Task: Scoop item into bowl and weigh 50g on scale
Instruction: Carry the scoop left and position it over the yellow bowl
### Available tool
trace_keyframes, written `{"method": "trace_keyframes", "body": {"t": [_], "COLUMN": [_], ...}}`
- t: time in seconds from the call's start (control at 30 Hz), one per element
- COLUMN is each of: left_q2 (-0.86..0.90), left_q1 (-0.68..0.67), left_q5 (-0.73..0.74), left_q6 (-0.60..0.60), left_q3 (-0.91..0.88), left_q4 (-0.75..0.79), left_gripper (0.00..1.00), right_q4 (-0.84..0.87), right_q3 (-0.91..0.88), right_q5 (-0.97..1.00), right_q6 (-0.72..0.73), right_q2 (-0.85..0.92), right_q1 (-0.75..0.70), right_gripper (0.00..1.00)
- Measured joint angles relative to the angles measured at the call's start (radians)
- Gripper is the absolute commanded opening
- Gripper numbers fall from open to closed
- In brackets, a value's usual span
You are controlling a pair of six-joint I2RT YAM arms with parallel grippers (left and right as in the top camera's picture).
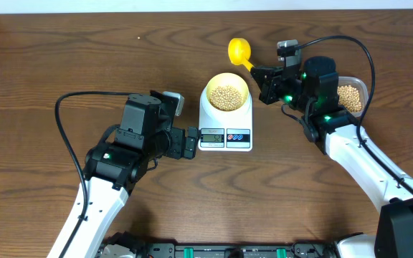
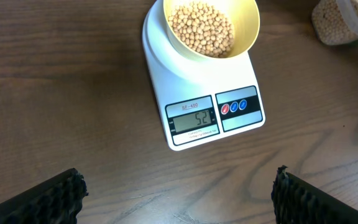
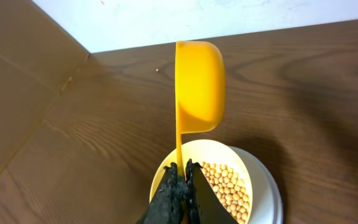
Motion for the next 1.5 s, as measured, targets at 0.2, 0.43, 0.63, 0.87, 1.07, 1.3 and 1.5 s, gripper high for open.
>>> {"method": "trace_keyframes", "body": {"t": [0.2, 0.43, 0.63, 0.87, 1.07, 1.3, 1.5], "left_q2": [0.0, 0.0, 0.0, 0.0, 0.0, 0.0, 0.0], "left_q1": [0.0, 0.0, 0.0, 0.0, 0.0, 0.0, 0.0], "left_q5": [0.0, 0.0, 0.0, 0.0, 0.0, 0.0, 0.0], "left_q6": [0.0, 0.0, 0.0, 0.0, 0.0, 0.0, 0.0], "left_q3": [0.0, 0.0, 0.0, 0.0, 0.0, 0.0, 0.0], "left_q4": [0.0, 0.0, 0.0, 0.0, 0.0, 0.0, 0.0], "left_gripper": [0.98, 0.98, 0.98, 0.98, 0.98, 0.98, 0.98], "right_q4": [-0.088, -0.395, -0.6, -0.766, -0.832, -0.836, -0.835], "right_q3": [0.018, 0.205, 0.356, 0.426, 0.455, 0.483, 0.486], "right_q5": [-0.016, -0.027, 0.04, 0.09, 0.101, 0.109, 0.159], "right_q6": [0.035, 0.0, -0.072, -0.113, -0.144, -0.174, -0.188], "right_q2": [0.0, 0.0, 0.0, 0.0, 0.0, 0.003, 0.043], "right_q1": [0.0, 0.009, 0.045, 0.051, 0.051, 0.073, 0.087], "right_gripper": [0.01, 0.01, 0.01, 0.01, 0.01, 0.01, 0.01]}}
